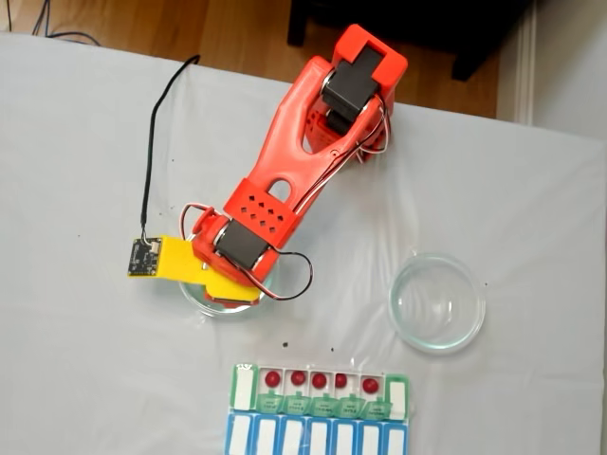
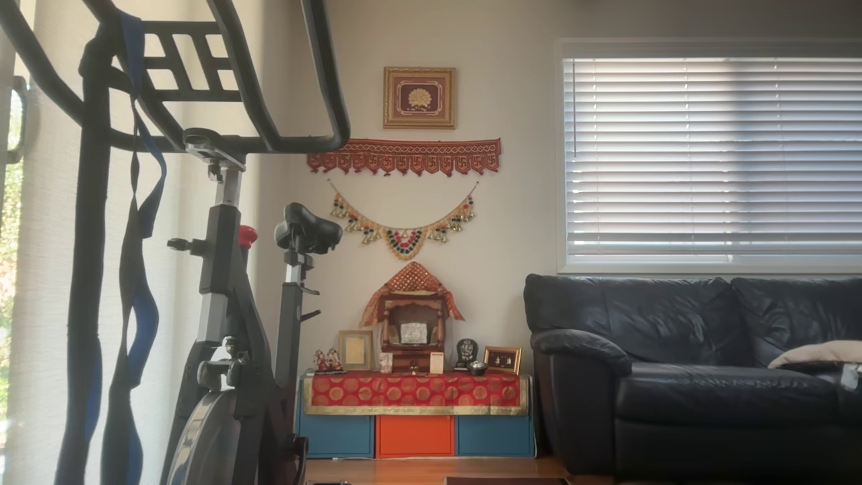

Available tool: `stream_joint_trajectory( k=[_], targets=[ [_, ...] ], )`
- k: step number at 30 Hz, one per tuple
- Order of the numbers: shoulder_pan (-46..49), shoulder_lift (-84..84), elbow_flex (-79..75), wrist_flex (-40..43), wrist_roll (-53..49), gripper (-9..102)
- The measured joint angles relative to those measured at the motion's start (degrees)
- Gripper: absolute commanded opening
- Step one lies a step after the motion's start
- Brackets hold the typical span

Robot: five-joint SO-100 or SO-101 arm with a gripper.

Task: Sort medicines into box.

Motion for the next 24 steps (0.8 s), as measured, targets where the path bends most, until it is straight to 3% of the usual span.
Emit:
stream_joint_trajectory(
  k=[24],
  targets=[
    [0.35,-3.52,1.23,-2.72,-0.7,16]
  ],
)
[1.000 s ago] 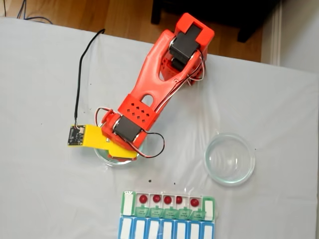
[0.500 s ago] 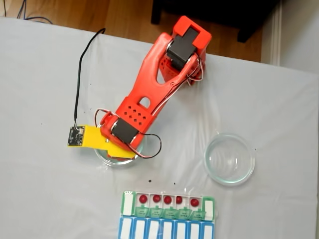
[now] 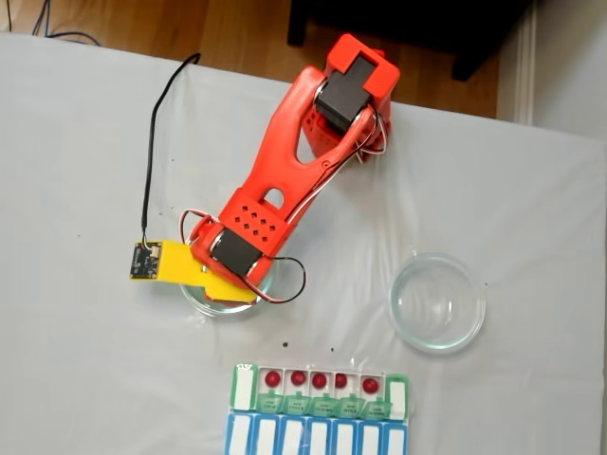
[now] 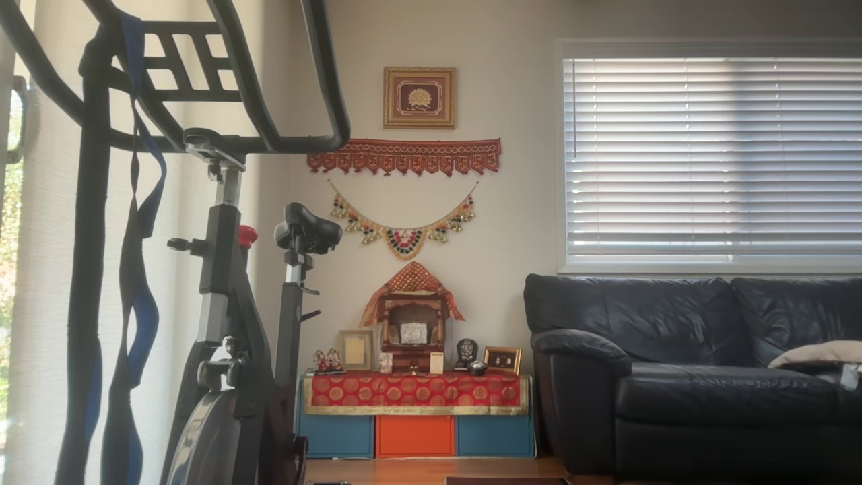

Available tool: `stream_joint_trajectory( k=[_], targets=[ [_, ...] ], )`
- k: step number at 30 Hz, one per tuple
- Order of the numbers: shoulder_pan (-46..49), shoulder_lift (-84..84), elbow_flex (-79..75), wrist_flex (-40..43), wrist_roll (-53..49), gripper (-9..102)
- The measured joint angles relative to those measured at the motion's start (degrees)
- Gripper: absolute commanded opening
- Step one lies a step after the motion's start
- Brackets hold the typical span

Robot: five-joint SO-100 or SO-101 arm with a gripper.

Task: Sort medicines into box.

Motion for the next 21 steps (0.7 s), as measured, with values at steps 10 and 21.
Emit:
stream_joint_trajectory(
  k=[10,21],
  targets=[
    [0.0,0.0,0.97,-1.23,0.0,16],
    [0.0,-0.09,1.76,-2.9,-0.7,14]
  ],
)
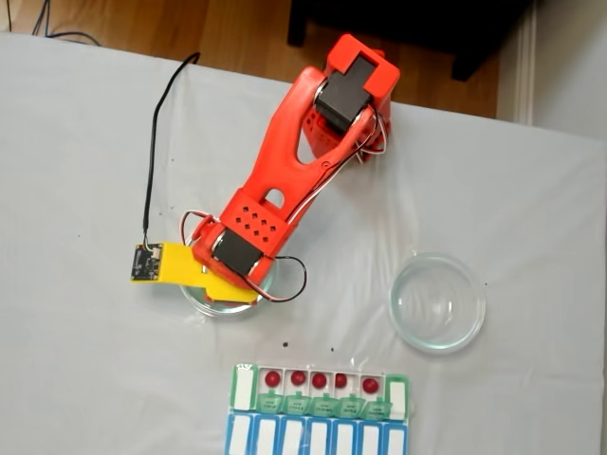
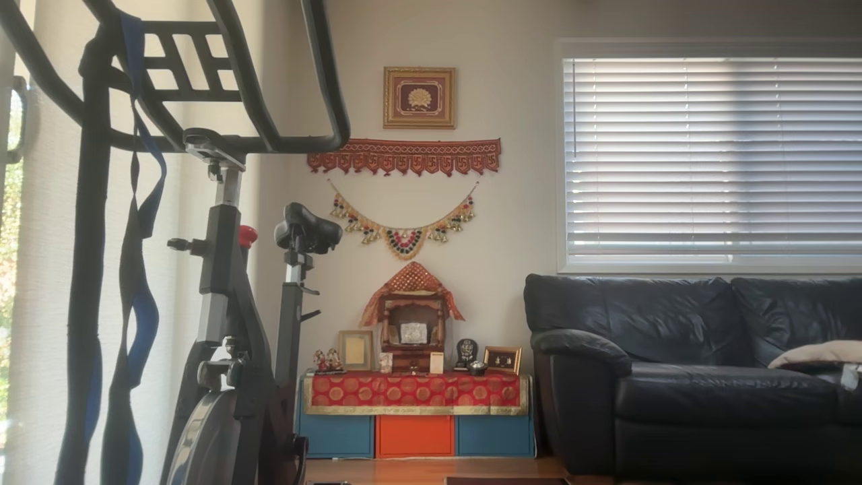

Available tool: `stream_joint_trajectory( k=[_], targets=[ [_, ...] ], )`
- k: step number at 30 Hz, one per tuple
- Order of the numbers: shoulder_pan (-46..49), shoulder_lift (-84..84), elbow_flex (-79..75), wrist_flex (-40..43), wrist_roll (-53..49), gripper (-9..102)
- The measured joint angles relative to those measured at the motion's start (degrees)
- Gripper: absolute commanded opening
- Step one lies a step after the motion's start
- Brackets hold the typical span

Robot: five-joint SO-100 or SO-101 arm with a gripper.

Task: Sort medicines into box.

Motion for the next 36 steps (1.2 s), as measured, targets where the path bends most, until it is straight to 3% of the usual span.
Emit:
stream_joint_trajectory(
  k=[11,22,36],
  targets=[
    [0.0,-0.88,0.53,-0.88,0.0,1],
    [0.0,-0.88,0.53,-0.88,-0.7,1],
    [2.64,7.21,-1.49,7.91,-0.7,1]
  ],
)
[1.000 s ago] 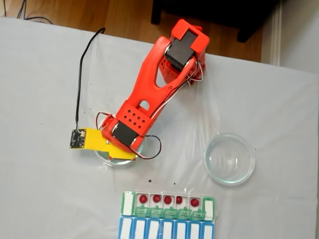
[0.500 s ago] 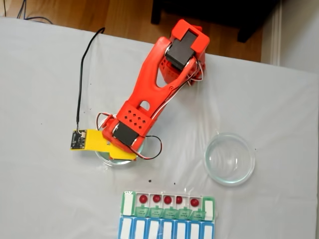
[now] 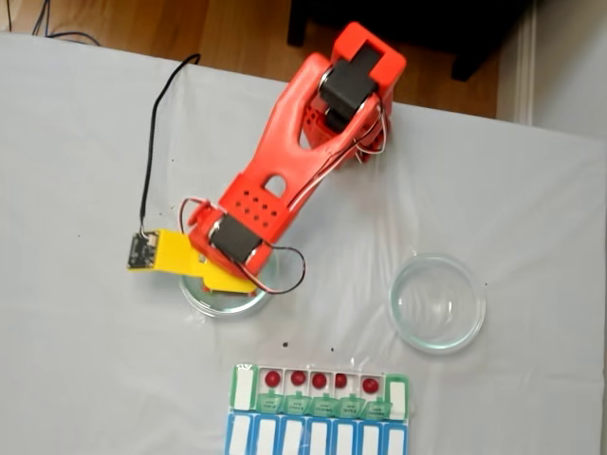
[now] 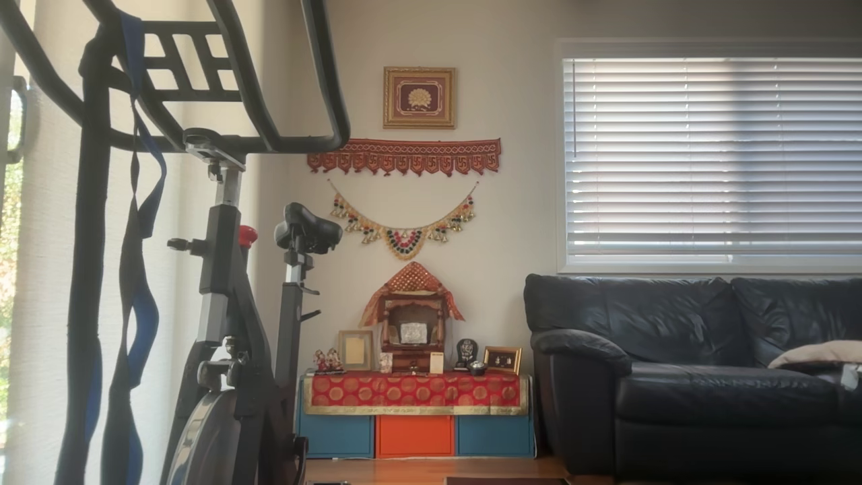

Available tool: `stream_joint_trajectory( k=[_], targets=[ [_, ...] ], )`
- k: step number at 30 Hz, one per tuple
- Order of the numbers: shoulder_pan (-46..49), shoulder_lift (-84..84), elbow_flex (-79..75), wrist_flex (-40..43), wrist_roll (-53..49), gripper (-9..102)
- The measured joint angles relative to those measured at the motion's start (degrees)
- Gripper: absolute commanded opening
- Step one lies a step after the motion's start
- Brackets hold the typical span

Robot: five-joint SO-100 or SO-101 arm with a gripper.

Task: Sort medicines into box.

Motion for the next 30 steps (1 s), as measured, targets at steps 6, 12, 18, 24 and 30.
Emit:
stream_joint_trajectory(
  k=[6,12,18,24,30],
  targets=[
    [-1.41,2.37,-7.03,6.33,0.79,1],
    [-7.56,2.46,-14.15,11.95,3.87,1],
    [-17.84,1.93,-18.19,13.45,10.2,1],
    [-27.51,-4.04,-21.62,13.97,15.82,1],
    [-33.4,-11.43,-25.66,12.04,20.48,1]
  ],
)
